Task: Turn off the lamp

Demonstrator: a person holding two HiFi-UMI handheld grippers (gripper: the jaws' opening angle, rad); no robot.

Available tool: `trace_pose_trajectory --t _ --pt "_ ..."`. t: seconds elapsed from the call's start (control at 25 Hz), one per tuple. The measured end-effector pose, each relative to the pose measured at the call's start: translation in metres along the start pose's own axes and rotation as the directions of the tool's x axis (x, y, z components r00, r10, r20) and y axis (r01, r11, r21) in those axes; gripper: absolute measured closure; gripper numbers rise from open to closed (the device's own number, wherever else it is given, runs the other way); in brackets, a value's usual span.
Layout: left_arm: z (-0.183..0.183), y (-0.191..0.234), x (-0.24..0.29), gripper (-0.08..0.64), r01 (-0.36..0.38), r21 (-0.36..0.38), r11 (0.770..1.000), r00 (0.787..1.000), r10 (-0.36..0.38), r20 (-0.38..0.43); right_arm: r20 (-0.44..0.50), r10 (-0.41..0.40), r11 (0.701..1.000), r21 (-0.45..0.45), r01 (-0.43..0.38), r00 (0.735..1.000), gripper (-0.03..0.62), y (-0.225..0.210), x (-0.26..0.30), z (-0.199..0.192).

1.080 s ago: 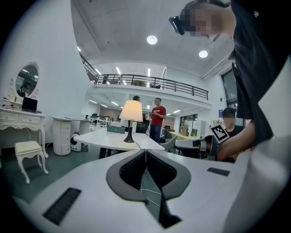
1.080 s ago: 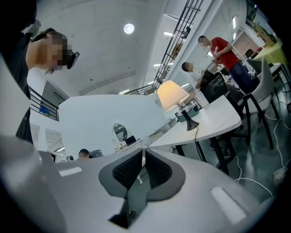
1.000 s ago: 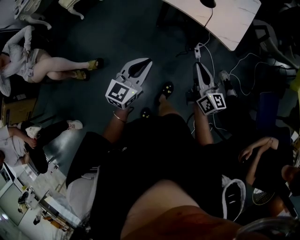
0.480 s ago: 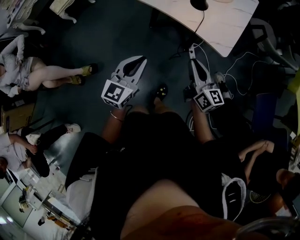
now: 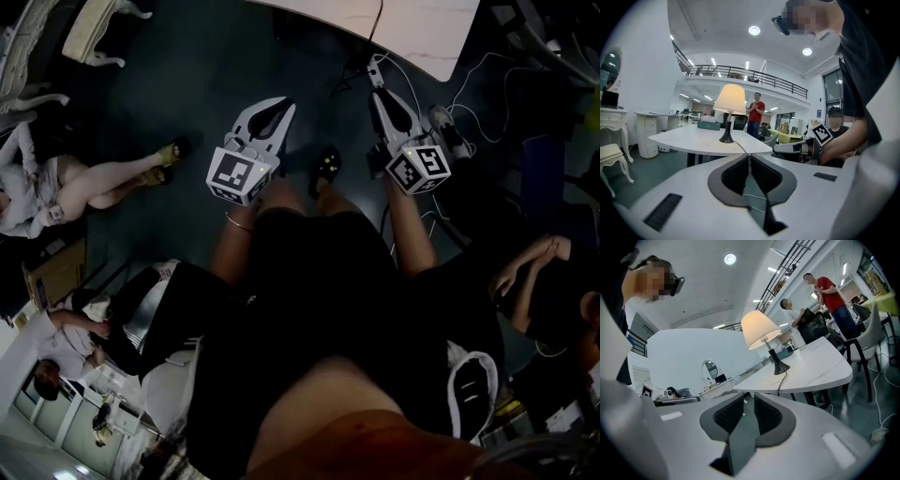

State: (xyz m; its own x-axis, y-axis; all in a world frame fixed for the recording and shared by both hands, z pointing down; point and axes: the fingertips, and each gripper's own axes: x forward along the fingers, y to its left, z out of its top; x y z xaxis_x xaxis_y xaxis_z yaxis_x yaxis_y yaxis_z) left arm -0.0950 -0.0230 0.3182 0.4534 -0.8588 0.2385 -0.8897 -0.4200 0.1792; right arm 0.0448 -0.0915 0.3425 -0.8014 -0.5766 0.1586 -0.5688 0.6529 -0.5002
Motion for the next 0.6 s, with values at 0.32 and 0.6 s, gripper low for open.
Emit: trace_pose_trajectory --t 0.32,0.6 --pt "-0.019 0.017 0.054 0.552 0.123 -0.013 0.992 0.99 -0.123 -0.072 0.023 -0.107 0.994 0.014 0.107 0.994 0.532 -0.022 0.029 -0.012" --pt "-0.04 0.026 0.093 0.551 0.199 0.012 0.98 0.974 -0.196 -0.115 0.026 -0.172 0.985 0.002 0.172 0.985 0.515 -0.047 0.062 -0.016"
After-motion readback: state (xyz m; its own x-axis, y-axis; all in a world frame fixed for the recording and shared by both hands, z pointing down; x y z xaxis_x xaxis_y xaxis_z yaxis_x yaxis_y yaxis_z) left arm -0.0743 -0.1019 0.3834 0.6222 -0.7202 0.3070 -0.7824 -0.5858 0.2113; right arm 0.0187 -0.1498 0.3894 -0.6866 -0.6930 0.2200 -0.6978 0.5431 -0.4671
